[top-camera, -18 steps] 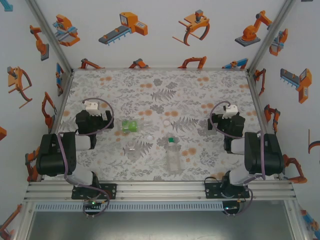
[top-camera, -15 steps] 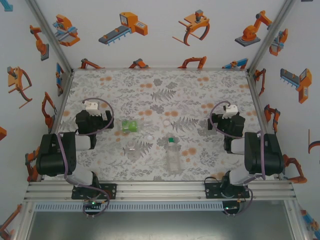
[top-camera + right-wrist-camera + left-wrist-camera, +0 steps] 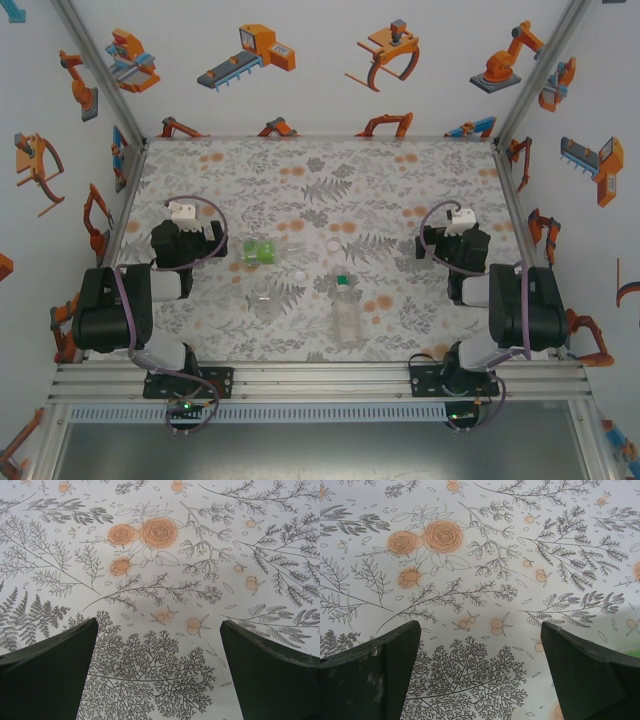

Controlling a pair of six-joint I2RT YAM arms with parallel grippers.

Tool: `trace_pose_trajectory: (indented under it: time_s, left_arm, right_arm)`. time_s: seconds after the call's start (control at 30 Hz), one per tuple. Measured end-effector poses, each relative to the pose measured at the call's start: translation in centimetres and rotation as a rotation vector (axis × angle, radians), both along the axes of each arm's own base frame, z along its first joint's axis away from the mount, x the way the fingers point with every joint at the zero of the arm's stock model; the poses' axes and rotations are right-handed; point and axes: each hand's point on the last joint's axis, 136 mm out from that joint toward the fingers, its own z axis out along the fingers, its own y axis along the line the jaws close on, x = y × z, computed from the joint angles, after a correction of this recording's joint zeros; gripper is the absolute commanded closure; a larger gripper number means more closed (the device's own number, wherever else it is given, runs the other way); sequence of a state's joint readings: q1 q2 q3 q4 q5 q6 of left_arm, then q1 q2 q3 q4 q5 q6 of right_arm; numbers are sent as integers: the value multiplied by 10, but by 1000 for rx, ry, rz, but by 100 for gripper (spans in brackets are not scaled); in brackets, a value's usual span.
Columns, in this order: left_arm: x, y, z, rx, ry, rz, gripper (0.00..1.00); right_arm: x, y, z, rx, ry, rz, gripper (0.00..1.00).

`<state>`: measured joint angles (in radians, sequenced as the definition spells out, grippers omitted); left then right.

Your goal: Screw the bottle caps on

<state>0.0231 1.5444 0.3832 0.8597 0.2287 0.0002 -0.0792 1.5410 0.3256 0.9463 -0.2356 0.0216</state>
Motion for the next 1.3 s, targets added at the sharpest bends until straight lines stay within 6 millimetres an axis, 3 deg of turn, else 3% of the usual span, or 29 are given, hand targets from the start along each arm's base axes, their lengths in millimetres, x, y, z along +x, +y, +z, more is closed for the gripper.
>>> trace_pose_trajectory:
  time_s: [0.77, 0.87, 1.07, 1.2, 1.3]
  left_arm:
    - [1, 17, -2, 33, 43, 99, 3]
    - [3, 20, 17, 36, 33, 119, 3]
    - [3, 28, 74, 11, -6, 181, 3]
    - [-3, 29, 98, -25, 27, 200, 3]
    - [-17, 29, 101, -45, 78, 210, 3]
  right_arm:
    - [6, -17, -6, -4, 73, -101, 1]
    - [10, -17, 8, -4, 82, -101, 3]
    - [19, -12, 61, -1, 71, -83, 5]
    - [8, 8, 76, 14, 140, -39, 8]
    - [-7, 31, 80, 48, 235, -3, 9]
